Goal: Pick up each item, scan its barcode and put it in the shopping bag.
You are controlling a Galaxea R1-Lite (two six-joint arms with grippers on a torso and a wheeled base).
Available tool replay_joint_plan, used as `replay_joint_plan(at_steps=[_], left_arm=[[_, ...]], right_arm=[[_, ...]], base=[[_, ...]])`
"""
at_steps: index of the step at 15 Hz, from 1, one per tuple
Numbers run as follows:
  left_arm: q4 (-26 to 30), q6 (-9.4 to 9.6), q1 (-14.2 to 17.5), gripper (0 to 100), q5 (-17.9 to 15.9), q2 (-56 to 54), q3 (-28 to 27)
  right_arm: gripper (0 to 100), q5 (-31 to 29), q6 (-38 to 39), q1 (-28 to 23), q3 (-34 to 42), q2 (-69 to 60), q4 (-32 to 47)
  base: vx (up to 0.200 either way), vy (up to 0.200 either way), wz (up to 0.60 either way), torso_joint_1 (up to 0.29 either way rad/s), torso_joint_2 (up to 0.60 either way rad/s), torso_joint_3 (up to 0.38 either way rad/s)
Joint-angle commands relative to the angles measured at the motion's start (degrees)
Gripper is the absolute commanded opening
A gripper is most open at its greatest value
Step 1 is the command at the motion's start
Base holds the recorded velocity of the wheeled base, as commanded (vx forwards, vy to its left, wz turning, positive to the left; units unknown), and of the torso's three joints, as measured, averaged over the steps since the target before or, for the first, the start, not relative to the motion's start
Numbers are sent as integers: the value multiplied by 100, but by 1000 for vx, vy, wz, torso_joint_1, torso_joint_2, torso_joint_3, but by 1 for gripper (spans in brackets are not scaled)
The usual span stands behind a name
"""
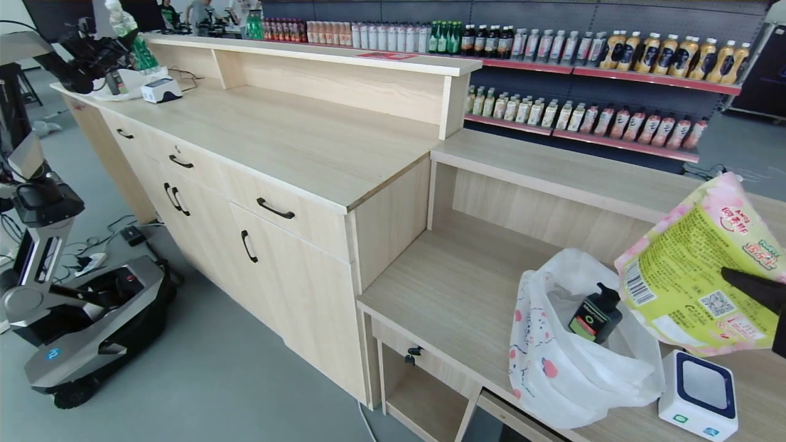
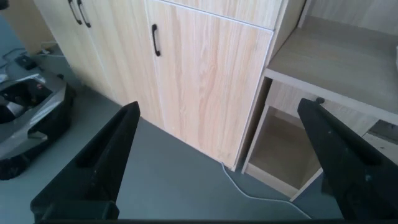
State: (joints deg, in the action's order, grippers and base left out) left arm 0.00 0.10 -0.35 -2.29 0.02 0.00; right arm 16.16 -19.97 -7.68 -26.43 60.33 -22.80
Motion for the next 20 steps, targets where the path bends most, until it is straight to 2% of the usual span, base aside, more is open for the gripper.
replay_joint_plan(at_steps=[1,6,11,17,20], left_arm=[[0,-1,0,100,1,6,0],[0,-1,0,100,1,6,0],[0,-1,0,100,1,6,0],[0,-1,0,100,1,6,0],[0,-1,0,100,1,6,0]], right_arm=[[0,-184,63,452,41,216,21],[0,-184,63,135,50,1657,-322],[0,-184,98,-269,129,2132,-559],[0,-184,81,-216,120,2633,-577],[0,-184,90,-181,112,2967,-823]], base=[[0,0,0,0,0,0],[0,0,0,0,0,0],[0,0,0,0,0,0],[0,0,0,0,0,0],[0,0,0,0,0,0]])
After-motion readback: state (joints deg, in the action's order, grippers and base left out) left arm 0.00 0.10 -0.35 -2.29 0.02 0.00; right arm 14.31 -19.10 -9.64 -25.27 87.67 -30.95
